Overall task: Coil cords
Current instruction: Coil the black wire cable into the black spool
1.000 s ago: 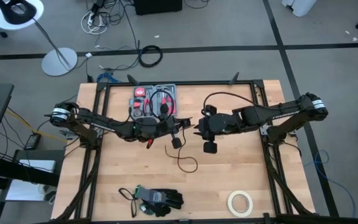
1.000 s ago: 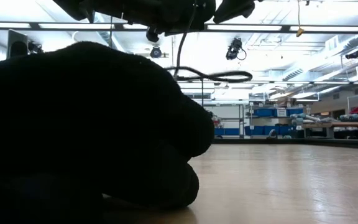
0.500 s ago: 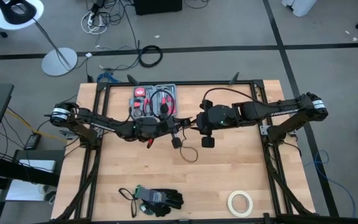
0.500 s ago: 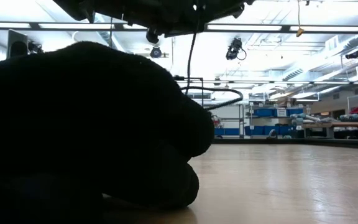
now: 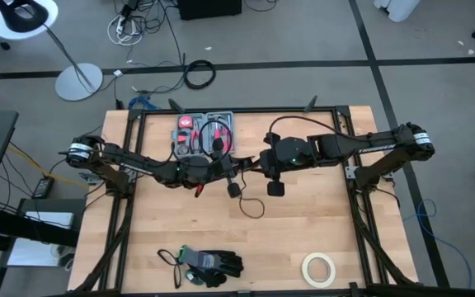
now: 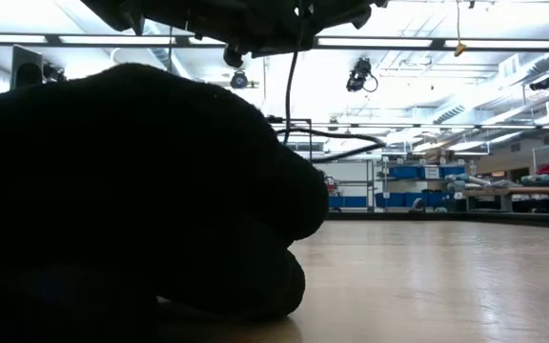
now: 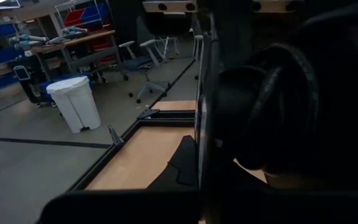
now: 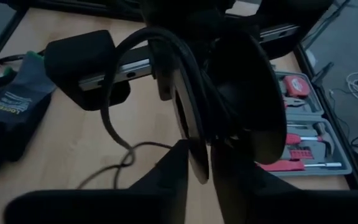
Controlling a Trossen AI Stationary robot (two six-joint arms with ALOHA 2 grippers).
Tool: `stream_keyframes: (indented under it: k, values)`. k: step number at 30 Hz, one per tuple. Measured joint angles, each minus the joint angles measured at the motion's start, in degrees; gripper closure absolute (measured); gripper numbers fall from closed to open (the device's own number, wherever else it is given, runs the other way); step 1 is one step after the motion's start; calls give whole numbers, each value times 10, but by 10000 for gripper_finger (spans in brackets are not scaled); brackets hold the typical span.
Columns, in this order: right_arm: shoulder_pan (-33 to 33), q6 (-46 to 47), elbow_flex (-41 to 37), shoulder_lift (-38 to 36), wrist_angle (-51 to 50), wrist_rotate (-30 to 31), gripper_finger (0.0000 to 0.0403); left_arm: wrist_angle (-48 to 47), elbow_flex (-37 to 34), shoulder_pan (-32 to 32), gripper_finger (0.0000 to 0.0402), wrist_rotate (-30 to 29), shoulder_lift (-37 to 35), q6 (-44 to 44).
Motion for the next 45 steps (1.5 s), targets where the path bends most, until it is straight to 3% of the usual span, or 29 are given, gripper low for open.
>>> stream_keyframes:
  k: [3, 6, 16, 33, 38, 45]
  values:
    - [0, -2, 0, 0, -2, -1, 391, 0, 0, 0, 402, 0, 0, 0]
    - [0, 5, 0, 0, -3, -1, 397, 0, 0, 0, 402, 0, 0, 0]
    - [6, 16, 0, -2, -6, 7, 401, -6, 0, -3, 367, -1, -10, -1]
    - [9, 29, 0, -2, -56, 24, 402, -208, 0, -43, 351, 13, -114, 15]
    - [7, 33, 0, -2, -57, 58, 403, -260, 0, -67, 351, 25, -114, -14]
    - [4, 31, 0, -2, -53, 59, 403, -283, 0, -80, 351, 25, -113, -95]
